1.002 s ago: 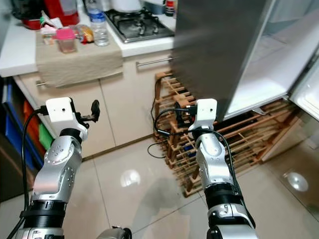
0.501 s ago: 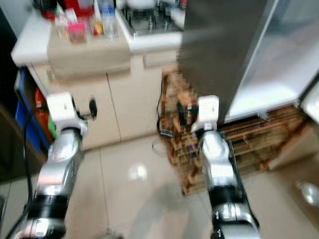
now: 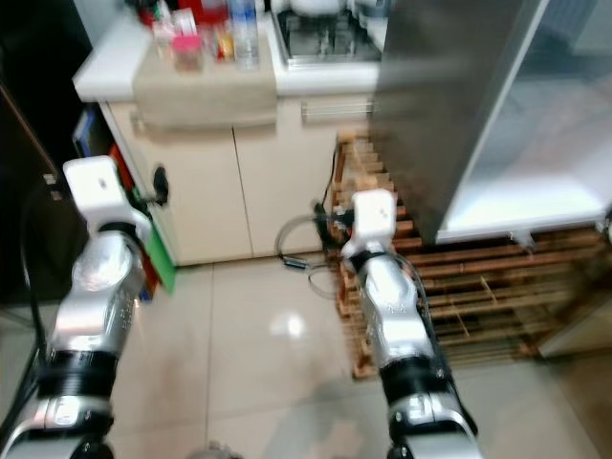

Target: Restocking fridge

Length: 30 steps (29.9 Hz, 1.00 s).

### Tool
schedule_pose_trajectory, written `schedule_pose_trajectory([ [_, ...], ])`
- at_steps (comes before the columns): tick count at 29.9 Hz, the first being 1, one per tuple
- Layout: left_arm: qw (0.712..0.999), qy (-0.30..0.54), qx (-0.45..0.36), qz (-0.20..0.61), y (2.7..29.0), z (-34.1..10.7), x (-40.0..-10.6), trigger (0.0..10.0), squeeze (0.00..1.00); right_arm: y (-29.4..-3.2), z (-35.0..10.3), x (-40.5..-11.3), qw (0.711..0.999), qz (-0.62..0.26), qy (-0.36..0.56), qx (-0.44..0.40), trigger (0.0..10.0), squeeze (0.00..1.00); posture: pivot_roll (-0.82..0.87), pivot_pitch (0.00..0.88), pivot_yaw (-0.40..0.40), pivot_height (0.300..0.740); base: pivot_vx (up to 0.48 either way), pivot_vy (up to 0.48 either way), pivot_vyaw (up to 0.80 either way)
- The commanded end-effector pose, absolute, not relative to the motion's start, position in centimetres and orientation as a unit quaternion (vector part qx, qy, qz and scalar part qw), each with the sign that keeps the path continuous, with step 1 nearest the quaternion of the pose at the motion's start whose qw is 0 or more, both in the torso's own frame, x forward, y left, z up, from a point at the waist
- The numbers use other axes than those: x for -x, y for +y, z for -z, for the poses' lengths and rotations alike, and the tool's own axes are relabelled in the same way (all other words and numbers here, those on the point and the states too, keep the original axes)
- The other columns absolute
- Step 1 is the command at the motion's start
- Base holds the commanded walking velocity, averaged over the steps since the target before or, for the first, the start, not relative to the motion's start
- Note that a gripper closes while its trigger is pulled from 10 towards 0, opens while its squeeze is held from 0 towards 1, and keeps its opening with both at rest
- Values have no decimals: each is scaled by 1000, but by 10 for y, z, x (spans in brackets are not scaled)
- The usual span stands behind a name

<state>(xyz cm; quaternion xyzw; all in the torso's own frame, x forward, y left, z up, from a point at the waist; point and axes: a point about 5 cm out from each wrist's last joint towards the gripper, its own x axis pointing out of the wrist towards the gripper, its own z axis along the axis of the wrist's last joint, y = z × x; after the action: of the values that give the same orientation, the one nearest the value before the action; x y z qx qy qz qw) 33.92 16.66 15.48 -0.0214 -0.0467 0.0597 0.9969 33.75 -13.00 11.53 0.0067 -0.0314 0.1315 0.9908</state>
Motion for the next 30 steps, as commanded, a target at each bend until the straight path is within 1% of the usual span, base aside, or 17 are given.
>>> schedule_pose_trajectory([
  [1, 998, -66, 13, -19, 154, -164, -342, 10000, 0, -131, -118, -340, 991, -124, -39, -16, 10000, 94, -41, 0, 74, 740, 0, 0, 475],
  [2, 997, -70, 13, -13, 153, -166, -342, 10000, 0, -131, -119, -340, 991, -122, -41, -17, 10000, 94, -41, 0, 74, 740, 0, 0, 475],
  [3, 997, -83, 6, -1, 152, -170, -340, 10000, 0, -130, -119, -340, 992, -117, -42, -18, 10000, 122, -37, 0, 86, 740, 0, 0, 469],
  [5, 996, -89, 6, 7, 152, -172, -338, 10000, 0, -130, -119, -340, 993, -109, -43, -18, 10000, 122, -29, 0, 89, 740, 0, 0, 475],
  [6, 996, -89, 11, 12, 154, -172, -337, 10000, 0, -132, -118, -340, 995, -91, -43, -16, 10000, 110, -15, 0, 83, 740, 480, 0, 506],
  [7, 996, -90, 11, 8, 158, -173, -337, 10000, 0, -132, -114, -339, 996, -76, -38, -24, 10000, 12, -6, 0, 80, 740, 480, 0, 550],
  [10, 995, -101, 4, 11, 159, -176, -337, 10000, 0, -132, -114, -338, 997, -70, -41, -19, 10000, 0, 12, 0, 72, 740, 480, 0, 367],
  [13, 991, -127, -13, 43, 154, -184, -335, 10000, 0, -134, -119, -340, 996, -64, -58, -18, 10000, 0, 19, 0, 80, 740, 480, 0, 0],
  [15, 992, -118, -3, 49, 150, -180, -334, 10000, 0, -139, -118, -340, 996, -58, -59, -19, 10000, 0, 18, 0, 80, 740, 480, 0, 0],
  [16, 992, -110, 9, 53, 147, -179, -334, 10000, 0, -145, -121, -343, 997, -39, -58, -22, 10000, 0, 13, 0, 84, 740, 480, 0, 0],
  [18, 991, -112, 3, 68, 142, -178, -332, 10000, 0, -149, -124, -345, 997, -29, -62, -25, 10000, 0, 1, 0, 86, 740, 480, 0, 0],
  [23, 993, -98, 27, 54, 143, -171, -333, 10000, 0, -153, -127, -346, 997, -22, -69, -15, 10000, 0, -18, 0, 84, 740, 480, 0, 0],
  [26, 993, -101, 29, 58, 136, -172, -333, 10000, 0, -154, -131, -346, 997, -28, -69, -29, 10000, 0, -24, 0, 61, 740, 480, 0, 0],
  [27, 992, -107, 32, 60, 132, -174, -333, 10000, 0, -157, -133, -347, 996, -18, -63, -66, 10000, 0, -21, 0, 43, 740, 480, 0, 0],
  [30, 991, -114, 39, 52, 131, -175, -333, 10000, 0, -154, -132, -347, 996, -34, -60, -49, 10000, 0, -15, 0, 22, 740, 480, 0, 0],
])
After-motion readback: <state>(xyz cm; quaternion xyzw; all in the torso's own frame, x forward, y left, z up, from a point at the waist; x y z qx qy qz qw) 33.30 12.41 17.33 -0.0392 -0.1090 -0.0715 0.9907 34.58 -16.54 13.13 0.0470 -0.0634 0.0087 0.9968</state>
